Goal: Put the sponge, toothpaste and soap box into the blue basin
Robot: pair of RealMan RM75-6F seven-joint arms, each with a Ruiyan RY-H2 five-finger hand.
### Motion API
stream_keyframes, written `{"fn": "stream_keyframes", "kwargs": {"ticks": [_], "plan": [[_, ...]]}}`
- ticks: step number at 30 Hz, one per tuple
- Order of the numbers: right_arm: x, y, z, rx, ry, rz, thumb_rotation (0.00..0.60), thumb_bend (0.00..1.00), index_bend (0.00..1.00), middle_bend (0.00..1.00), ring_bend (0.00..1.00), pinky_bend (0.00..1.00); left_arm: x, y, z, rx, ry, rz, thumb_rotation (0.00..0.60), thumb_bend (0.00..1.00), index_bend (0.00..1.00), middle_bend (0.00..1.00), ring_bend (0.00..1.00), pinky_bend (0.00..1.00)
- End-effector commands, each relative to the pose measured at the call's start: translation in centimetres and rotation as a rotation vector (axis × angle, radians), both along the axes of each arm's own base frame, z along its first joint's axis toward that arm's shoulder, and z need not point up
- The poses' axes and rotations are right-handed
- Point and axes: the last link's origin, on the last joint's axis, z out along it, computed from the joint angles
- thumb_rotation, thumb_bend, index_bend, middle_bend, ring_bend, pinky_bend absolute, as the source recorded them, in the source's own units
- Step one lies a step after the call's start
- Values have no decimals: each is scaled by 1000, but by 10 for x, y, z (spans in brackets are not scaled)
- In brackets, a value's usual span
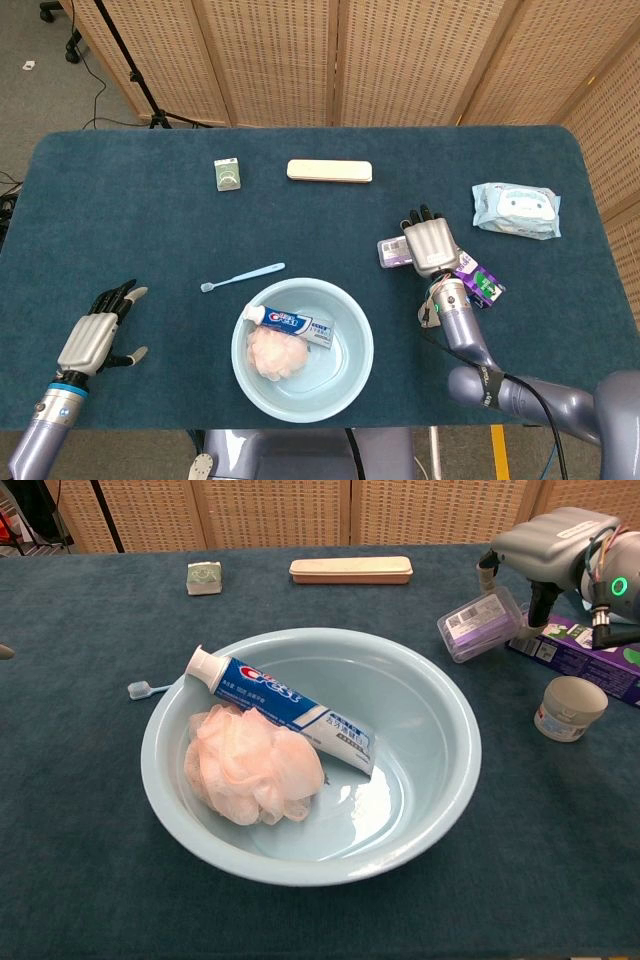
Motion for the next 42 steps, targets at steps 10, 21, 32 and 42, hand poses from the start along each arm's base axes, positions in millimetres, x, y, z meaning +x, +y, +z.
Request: {"fn": "stream_keyframes", "kwargs": {"ticks": [10, 21, 32, 42], "plan": [[19, 18, 23, -49, 4, 45, 600, 260, 558, 247, 173, 374, 4, -3, 5, 7, -19, -14, 600, 239, 1, 0, 0, 0], [43, 43, 46, -91, -5, 105, 600, 260, 558, 248, 174, 379, 6, -6, 5, -4, -10, -24, 600, 239, 3, 0, 0, 0], [76, 71, 72, -127, -16, 173, 600, 260, 558, 248, 175, 379, 5, -7, 5, -8, -3, -15, 600, 239, 3, 0, 0, 0], [93, 91, 83, -139, -37, 193, 600, 260, 559, 248, 175, 385, 5, -7, 5, -12, -7, -15, 600, 239, 3, 0, 0, 0]]}}
